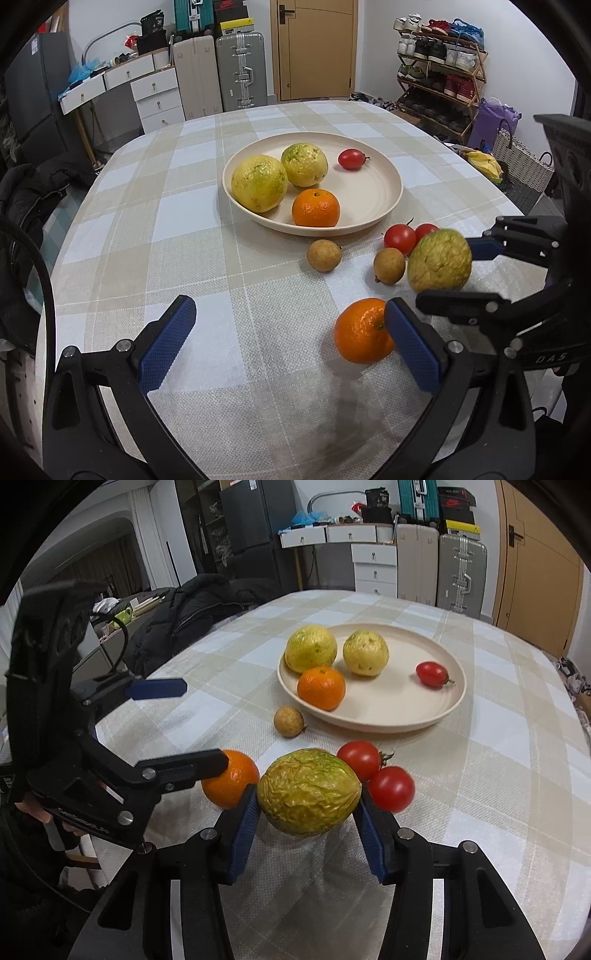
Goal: Organize fruits
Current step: 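Close the right gripper on the wrinkled fruit and lift it while the left gripper moves to the orange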
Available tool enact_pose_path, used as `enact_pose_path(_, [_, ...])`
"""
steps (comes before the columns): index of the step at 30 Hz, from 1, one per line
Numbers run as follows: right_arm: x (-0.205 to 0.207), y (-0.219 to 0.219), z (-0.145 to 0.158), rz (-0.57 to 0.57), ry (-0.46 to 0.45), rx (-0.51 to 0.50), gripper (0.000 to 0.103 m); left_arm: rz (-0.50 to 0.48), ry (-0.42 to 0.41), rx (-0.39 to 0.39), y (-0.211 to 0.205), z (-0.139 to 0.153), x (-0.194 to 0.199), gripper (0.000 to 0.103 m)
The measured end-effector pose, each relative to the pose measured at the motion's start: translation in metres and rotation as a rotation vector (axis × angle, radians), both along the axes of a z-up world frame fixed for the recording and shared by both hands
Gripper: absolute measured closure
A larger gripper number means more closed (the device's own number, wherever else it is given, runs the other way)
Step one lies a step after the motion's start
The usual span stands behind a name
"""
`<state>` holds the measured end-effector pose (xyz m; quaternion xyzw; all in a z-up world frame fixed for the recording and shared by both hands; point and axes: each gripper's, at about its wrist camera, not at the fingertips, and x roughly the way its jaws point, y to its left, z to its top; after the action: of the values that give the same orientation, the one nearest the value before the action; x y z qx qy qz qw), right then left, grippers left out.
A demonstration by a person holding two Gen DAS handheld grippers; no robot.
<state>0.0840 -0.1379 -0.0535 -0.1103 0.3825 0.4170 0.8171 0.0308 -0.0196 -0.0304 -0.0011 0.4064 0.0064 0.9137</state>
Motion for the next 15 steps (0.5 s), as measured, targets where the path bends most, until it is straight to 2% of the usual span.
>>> enact_pose_path(8, [0.006, -0.014, 0.016, -0.048, -0.032, 0.055, 0.051, -0.059, 0.044, -0.014, -0.011, -0.007, 0.001, 0.001])
enact_pose_path(13, [0.008, -0.015, 0.017, -0.054, -0.031, 0.06, 0.051, -0.11, 0.076, 0.01, -0.024, -0.016, 0.002, 0.002])
enact_pose_path(15, [0.007, -0.015, 0.017, -0.053, -0.033, 0.06, 0.051, -0.126, 0.09, 0.013, -0.027, -0.02, 0.002, 0.006])
